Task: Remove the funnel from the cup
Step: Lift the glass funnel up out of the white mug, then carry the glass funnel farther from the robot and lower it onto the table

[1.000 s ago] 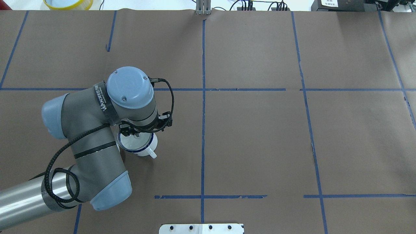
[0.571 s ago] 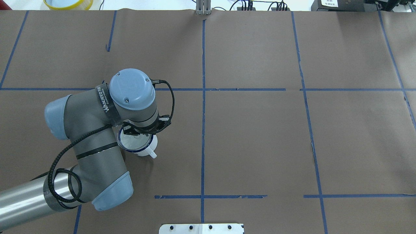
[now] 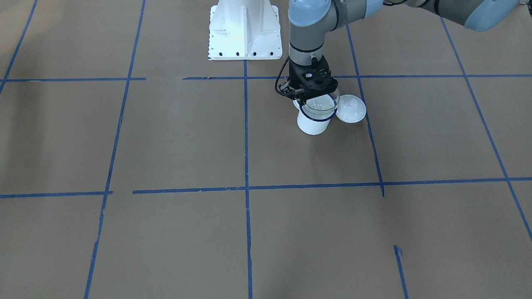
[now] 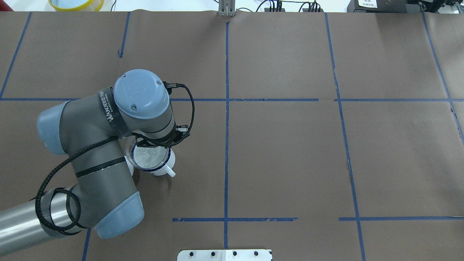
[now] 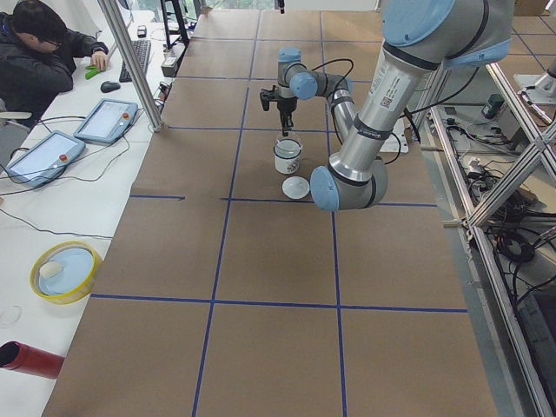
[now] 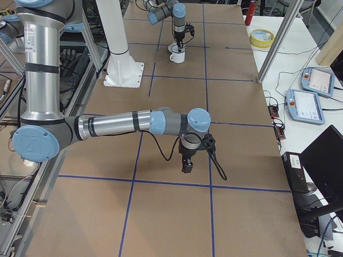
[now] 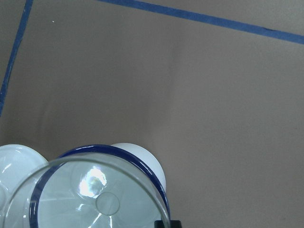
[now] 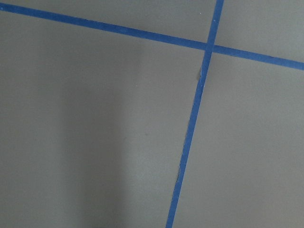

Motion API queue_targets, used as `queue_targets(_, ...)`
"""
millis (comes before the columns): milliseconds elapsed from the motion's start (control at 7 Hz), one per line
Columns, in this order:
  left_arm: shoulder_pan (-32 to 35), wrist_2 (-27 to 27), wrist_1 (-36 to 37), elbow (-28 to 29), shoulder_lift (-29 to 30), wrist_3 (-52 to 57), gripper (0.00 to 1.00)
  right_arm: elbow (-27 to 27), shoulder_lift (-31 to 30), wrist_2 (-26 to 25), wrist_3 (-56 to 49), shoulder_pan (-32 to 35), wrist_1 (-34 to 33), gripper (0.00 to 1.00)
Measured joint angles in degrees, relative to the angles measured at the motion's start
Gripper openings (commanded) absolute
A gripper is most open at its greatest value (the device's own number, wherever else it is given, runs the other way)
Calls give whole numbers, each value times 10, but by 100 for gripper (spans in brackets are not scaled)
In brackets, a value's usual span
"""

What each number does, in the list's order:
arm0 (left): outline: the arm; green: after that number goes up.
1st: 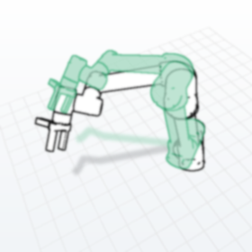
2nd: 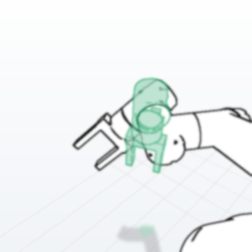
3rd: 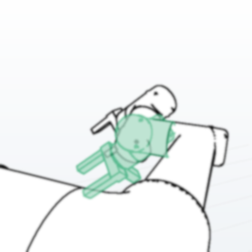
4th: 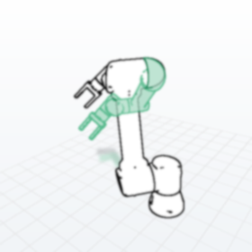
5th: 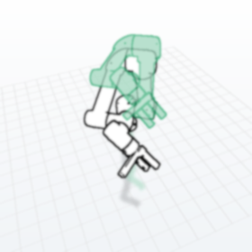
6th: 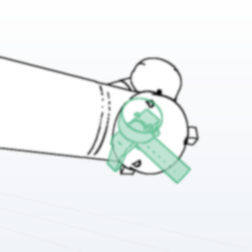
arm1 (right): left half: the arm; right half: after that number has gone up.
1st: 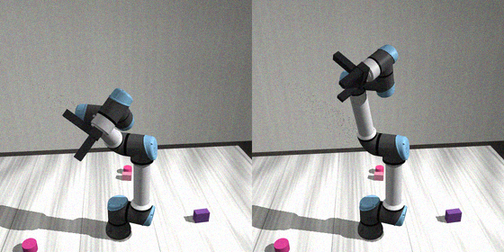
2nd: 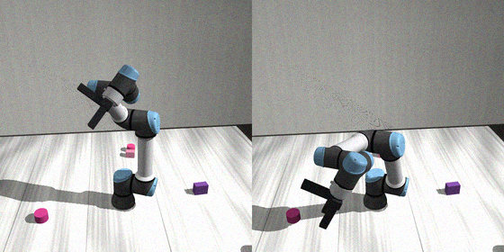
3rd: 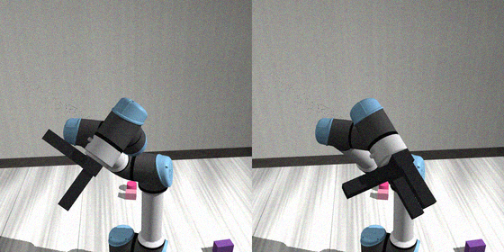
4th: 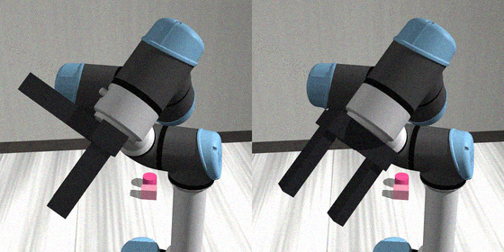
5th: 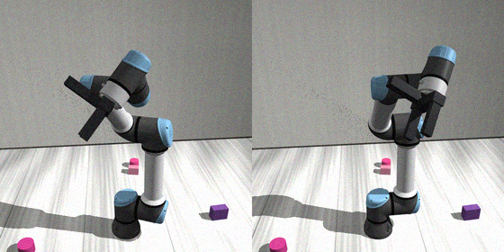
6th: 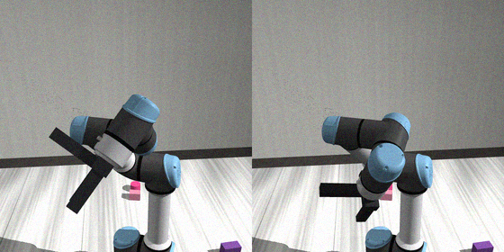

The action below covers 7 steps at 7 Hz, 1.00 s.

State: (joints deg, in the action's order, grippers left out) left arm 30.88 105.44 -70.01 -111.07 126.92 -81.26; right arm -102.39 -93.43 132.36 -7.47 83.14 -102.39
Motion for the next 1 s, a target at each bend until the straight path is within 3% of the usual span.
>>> queue_targets(286,43,-8,50,-35,36,-2,0,0,0,0,0,0,0,100)
queue_targets(571,98,-32,31,-37,53,-65,0,0,1,0,0,0,0,100)
queue_targets(714,118,-56,-19,-21,52,-126,0,0,1,0,0,0,0,100)
queue_targets(1000,142,-134,-181,70,49,-275,0,0,0,0,0,0,0,100)
